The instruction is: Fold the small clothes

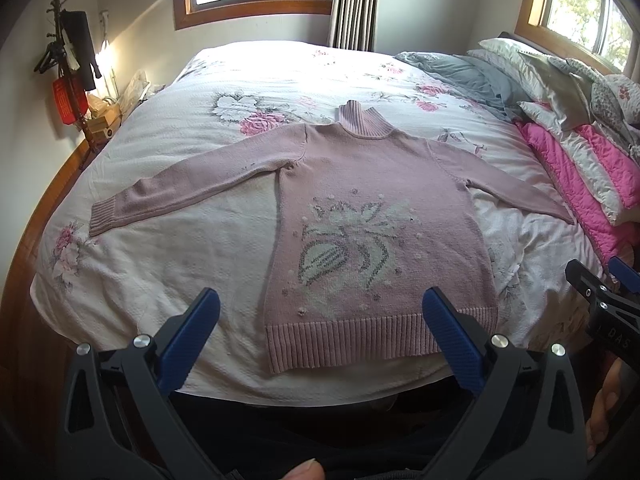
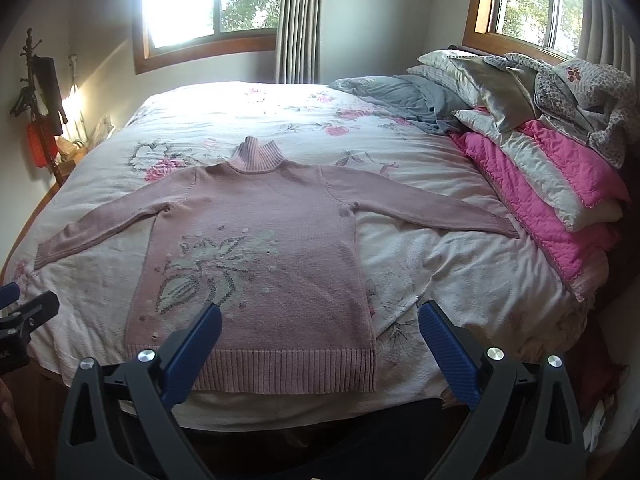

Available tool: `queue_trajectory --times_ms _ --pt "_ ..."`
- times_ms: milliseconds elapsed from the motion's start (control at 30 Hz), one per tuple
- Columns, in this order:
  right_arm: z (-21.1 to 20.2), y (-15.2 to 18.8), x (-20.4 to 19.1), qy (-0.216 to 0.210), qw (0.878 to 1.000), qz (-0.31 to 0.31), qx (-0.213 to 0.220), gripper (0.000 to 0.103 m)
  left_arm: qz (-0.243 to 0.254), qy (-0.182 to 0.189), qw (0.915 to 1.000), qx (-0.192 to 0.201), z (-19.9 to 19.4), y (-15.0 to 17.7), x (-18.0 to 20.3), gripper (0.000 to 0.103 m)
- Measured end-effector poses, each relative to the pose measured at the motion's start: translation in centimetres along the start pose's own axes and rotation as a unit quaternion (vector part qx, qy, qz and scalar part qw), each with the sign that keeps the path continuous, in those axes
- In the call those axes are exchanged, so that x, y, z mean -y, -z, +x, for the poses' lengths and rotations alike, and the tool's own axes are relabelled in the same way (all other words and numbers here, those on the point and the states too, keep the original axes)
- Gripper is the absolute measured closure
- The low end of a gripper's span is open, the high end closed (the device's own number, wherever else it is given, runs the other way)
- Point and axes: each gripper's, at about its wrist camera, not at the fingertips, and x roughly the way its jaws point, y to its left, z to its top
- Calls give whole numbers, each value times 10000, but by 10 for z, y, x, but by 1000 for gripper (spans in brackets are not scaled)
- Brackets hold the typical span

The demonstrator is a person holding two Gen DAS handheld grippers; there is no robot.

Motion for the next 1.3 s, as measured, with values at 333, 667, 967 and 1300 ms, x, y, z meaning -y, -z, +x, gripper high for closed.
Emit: queue_trajectory --times_ms 333,667,967,1300 --pt "12 -5 4 -3 10000 47 -83 4 -15 -48 10000 -82 10 -3 2 3" --pt "30 -11 11 26 9998 87 -181 4 -38 -94 9997 -207 24 -11 5 3" --pt "101 -21 102 -782 9917 1010 -168 4 465 860 9949 254 49 -13 31 3" --pt "247 -14 374 -852 8968 4307 -546 45 988 1285 9865 217 75 -26 81 3"
